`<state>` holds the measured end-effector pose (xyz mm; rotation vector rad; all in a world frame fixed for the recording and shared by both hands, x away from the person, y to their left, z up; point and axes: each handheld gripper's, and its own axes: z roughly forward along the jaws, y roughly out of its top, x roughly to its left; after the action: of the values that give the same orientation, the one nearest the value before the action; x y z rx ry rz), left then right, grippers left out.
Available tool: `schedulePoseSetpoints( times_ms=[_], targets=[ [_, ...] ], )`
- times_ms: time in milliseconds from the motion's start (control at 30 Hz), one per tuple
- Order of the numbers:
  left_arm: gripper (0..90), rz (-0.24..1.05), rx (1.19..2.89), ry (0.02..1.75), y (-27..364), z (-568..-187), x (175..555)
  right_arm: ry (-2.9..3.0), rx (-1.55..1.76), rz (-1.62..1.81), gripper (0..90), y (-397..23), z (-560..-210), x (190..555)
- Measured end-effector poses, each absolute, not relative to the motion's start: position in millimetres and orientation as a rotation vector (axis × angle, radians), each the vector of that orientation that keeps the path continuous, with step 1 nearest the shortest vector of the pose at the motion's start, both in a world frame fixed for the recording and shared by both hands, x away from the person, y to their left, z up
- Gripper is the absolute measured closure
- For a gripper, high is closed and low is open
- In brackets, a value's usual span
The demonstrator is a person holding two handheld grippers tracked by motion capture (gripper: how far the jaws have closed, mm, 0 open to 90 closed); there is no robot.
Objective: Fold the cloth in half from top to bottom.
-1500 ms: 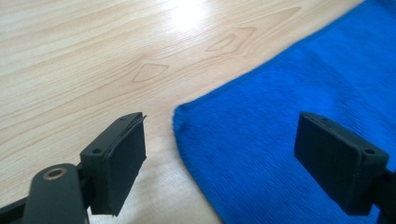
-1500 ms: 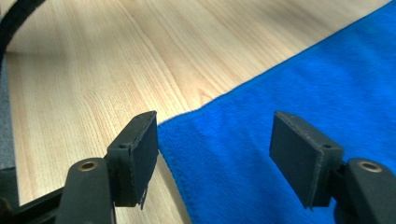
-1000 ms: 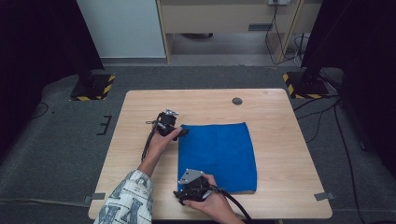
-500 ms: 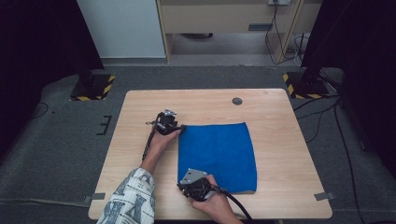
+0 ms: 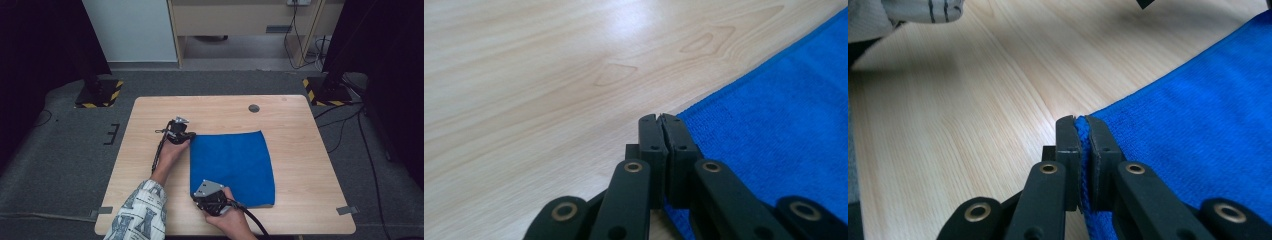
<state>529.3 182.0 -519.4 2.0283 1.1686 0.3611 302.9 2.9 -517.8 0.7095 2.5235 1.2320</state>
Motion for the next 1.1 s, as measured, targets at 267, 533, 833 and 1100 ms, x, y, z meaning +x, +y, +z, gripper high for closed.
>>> schedulePoseSetpoints(
  times_ms=[267,533,833,1100],
  targets=[
    [88.0,0.384,2.051,1.158,202.6,-496.9,529.1,2.492,0.709,1.281,86.7,28.8,-508.9,298.1],
    [87.9,0.366,2.029,1.187,223.3,-492.7,527.9,2.449,0.709,1.338,86.7,54.5,-496.3,297.6],
    [88.0,0.328,2.000,1.174,180.6,-485.5,527.1,2.395,0.794,1.339,86.8,7.1,-490.7,293.6],
    [88.1,0.309,2.000,1.163,128.7,-485.7,532.5,2.361,0.866,1.323,86.8,-48.2,-487.7,283.5]
  ],
)
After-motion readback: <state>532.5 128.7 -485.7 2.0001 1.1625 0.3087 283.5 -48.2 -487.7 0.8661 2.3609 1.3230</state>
